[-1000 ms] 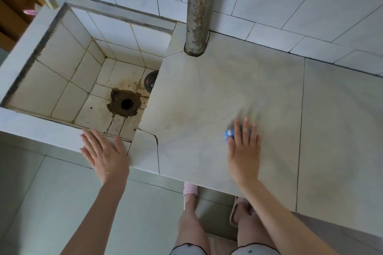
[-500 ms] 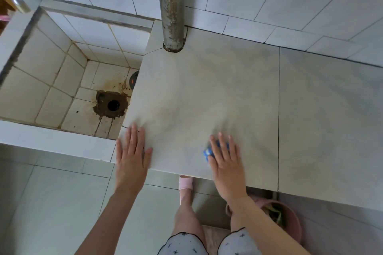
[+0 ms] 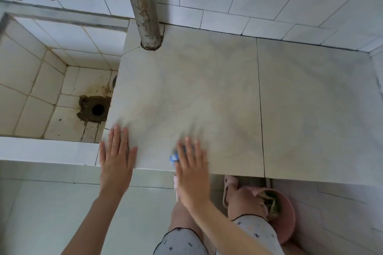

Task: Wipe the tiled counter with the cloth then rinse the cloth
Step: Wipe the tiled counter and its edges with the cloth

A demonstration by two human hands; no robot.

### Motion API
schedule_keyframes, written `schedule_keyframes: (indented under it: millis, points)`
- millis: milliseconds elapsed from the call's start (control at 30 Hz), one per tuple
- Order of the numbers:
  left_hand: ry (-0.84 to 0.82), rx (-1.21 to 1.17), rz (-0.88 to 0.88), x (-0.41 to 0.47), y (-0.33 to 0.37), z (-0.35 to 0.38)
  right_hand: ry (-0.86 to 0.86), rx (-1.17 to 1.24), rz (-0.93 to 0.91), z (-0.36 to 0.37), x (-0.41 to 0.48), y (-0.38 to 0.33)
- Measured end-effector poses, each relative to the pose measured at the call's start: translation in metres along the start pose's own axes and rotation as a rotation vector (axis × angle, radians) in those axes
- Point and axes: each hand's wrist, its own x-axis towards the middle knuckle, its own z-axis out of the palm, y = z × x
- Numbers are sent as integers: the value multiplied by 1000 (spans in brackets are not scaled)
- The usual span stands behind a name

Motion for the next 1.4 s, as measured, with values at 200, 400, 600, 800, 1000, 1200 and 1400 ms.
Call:
schedule_keyframes:
  millis: [200,400,600,800,1000,1200,1400]
  points:
    - [3,5,1,0,2,-1,73,6,-186,3,4,-27]
    - [9,-63,-3,0,5,-1,69,-95,56,-4,-27,77]
    - [35,-97,-26,1,7,1,99,-48,404,-31,-48,170]
    - [51,-97,-18,1,7,1,109,-32,328,-26,-26,133]
    - [65,-111,-24,2,6,2,156,-35,-197,-11,35,9]
    - [84,-44,-13,4,3,4,142,-84,-544,-6,84,-30]
    - [76,-67,-11,10,5,2,247,-90,-313,-38,175,26]
